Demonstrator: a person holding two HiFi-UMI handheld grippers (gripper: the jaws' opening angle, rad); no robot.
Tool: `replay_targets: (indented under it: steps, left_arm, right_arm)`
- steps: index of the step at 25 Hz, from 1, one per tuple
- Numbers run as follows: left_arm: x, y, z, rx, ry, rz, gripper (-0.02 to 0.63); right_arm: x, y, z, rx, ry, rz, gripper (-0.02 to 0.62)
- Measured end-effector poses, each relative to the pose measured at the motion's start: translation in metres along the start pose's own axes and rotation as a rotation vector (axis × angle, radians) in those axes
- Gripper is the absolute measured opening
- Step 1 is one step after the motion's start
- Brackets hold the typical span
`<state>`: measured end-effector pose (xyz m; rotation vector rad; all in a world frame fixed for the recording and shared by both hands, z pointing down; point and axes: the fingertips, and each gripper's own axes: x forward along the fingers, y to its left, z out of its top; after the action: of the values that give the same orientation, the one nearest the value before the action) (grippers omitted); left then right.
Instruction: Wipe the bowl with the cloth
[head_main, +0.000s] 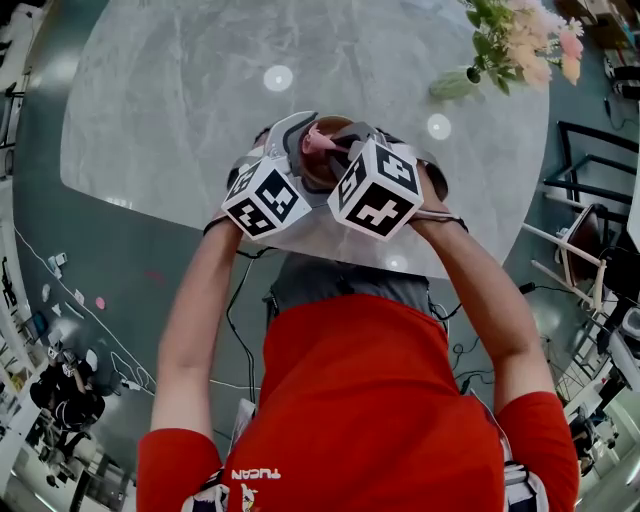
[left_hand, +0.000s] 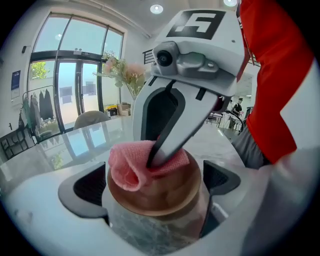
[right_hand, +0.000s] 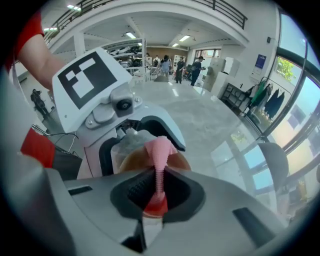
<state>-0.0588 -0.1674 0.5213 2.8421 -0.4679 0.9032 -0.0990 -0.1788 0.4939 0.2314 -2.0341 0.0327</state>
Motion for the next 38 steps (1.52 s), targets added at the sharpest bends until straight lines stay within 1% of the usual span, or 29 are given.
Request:
replay_targets:
  steps: [3, 6, 8, 10, 13, 15, 18, 20, 22, 25, 29, 31, 34, 38]
  left_arm:
    - [-0.001, -0.003, -0.002, -0.017, -0.01, -0.013, 0.586]
    - [-0.004, -0.004, -0.001, -0.02, -0.018, -0.008, 0.586]
    - [-0.007, -0.004, 0.001, -0.015, -0.027, 0.003, 0.586]
    - [-0.014, -0.003, 0.005, -0.015, -0.042, 0.023, 0.586]
    - [-0.032, -0.001, 0.019, -0.021, -0.088, 0.074, 0.586]
    - [-0.049, 0.0, 0.037, -0.025, -0.142, 0.119, 0.586]
    - [-0.079, 0.001, 0.067, -0.039, -0.233, 0.212, 0.583]
    - [-0.096, -0.001, 0.088, -0.067, -0.291, 0.265, 0.58]
    - [-0.11, -0.008, 0.107, -0.094, -0.334, 0.298, 0.57]
    - [-0.124, -0.02, 0.13, -0.091, -0.369, 0.333, 0.516]
    - [-0.139, -0.029, 0.141, -0.163, -0.412, 0.401, 0.423]
    - [-0.148, -0.031, 0.146, -0.185, -0.438, 0.441, 0.375]
    - [-0.166, -0.036, 0.159, -0.189, -0.492, 0.501, 0.303]
    - [-0.185, -0.047, 0.174, -0.187, -0.541, 0.551, 0.253]
  right_arm:
    - [-0.006, -0.002, -0.002, 0.026, -0.031, -0.002, 0.021]
    - [-0.012, -0.001, -0.003, 0.056, -0.061, 0.001, 0.021]
    - [-0.019, -0.002, -0.003, 0.094, -0.095, 0.0, 0.021]
    - [-0.03, -0.003, -0.001, 0.156, -0.149, -0.001, 0.021]
    - [-0.056, -0.007, 0.003, 0.25, -0.265, -0.007, 0.021]
    - [-0.077, -0.011, 0.004, 0.298, -0.355, -0.015, 0.021]
    - [-0.107, -0.016, 0.004, 0.361, -0.504, -0.03, 0.021]
    - [-0.127, -0.018, 0.003, 0.401, -0.601, -0.035, 0.021]
    - [-0.147, -0.018, 0.004, 0.432, -0.689, -0.034, 0.021]
    - [-0.172, -0.015, 0.005, 0.432, -0.787, -0.054, 0.021]
    - [-0.2, -0.004, 0.008, 0.357, -0.881, -0.121, 0.021]
    - [-0.213, 0.002, 0.008, 0.332, -0.927, -0.144, 0.021]
    - [-0.235, 0.012, 0.006, 0.324, -0.998, -0.156, 0.021]
    - [-0.256, 0.025, 0.005, 0.313, -1.063, -0.162, 0.021]
